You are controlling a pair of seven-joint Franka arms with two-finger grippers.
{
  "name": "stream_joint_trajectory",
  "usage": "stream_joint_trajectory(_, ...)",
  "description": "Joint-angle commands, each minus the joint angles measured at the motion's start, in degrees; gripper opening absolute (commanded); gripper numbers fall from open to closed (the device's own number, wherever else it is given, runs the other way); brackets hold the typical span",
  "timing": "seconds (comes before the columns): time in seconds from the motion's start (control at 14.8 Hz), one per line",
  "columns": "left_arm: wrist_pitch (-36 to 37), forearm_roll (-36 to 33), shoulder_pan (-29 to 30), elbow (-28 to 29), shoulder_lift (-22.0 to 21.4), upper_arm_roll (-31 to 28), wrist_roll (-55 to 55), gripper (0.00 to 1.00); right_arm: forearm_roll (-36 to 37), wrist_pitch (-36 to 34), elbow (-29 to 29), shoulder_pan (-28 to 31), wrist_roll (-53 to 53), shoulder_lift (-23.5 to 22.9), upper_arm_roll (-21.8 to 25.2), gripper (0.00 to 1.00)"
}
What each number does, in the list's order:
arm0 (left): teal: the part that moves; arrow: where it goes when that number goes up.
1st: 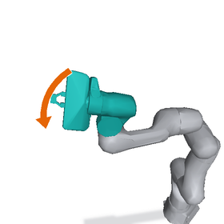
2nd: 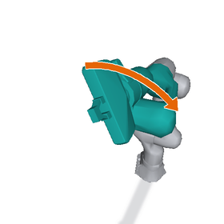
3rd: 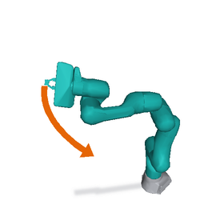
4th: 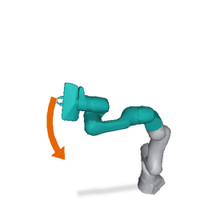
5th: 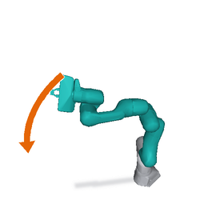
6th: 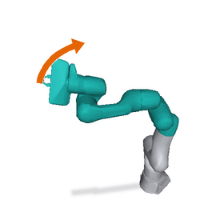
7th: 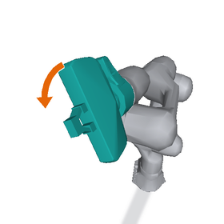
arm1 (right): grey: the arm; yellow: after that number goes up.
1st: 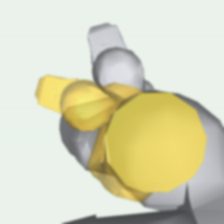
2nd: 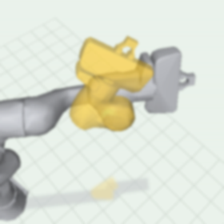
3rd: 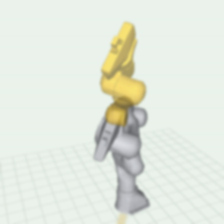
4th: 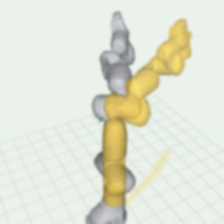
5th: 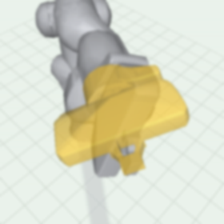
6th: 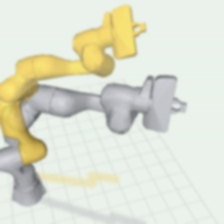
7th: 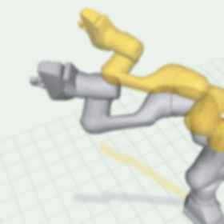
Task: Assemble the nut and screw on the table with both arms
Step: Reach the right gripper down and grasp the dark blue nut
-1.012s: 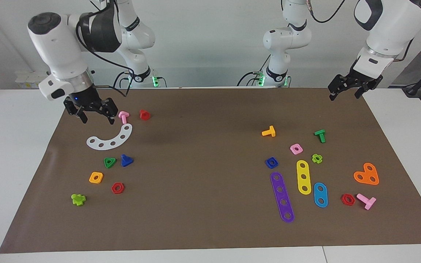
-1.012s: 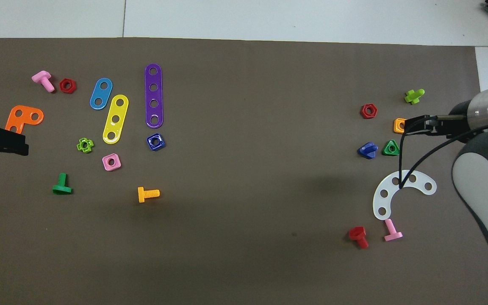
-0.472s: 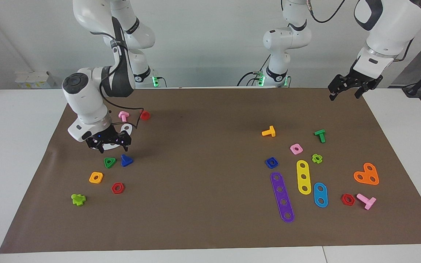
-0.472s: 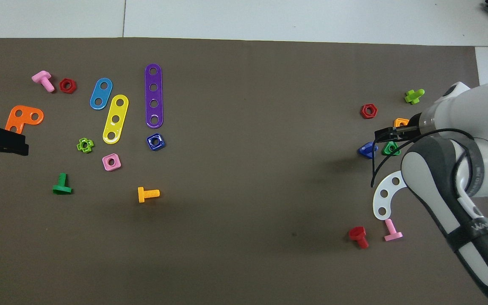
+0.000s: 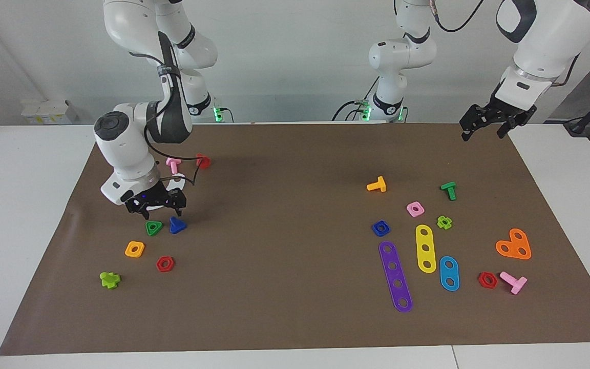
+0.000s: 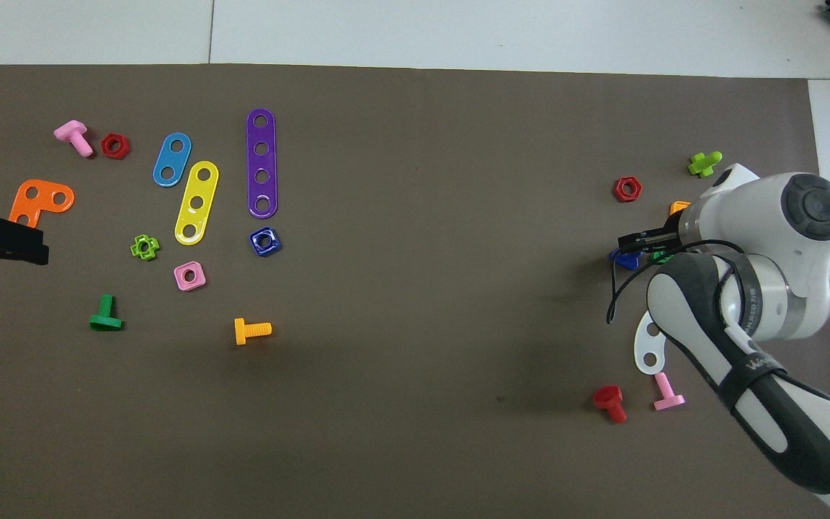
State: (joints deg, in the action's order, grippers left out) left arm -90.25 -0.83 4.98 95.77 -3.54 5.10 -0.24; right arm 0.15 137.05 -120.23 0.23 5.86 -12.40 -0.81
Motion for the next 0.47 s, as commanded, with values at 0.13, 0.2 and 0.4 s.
stream_joint_trajectory(0.13,-0.89,-0.32,0.12,2.23,-1.82,-0.09,-0.55,1.00,-1.55,2.43,-2.02,0.30,2.05,0.10,-0.25,0.58)
stream_joint_trajectory(0.2,-0.89,-0.32,0.12,2.14,-1.82,-0.09,-0.55,1.00,-1.55,2.43,-2.11,0.30,2.05,0.09,-0.25,0.56)
stream_joint_trajectory(0.4,-0.89,-0.32,0.12,2.14,-1.82,0.00,-0.55,1.00,-3.22,2.43,-2.91,0.21,2.22,0.27,-0.25,0.54)
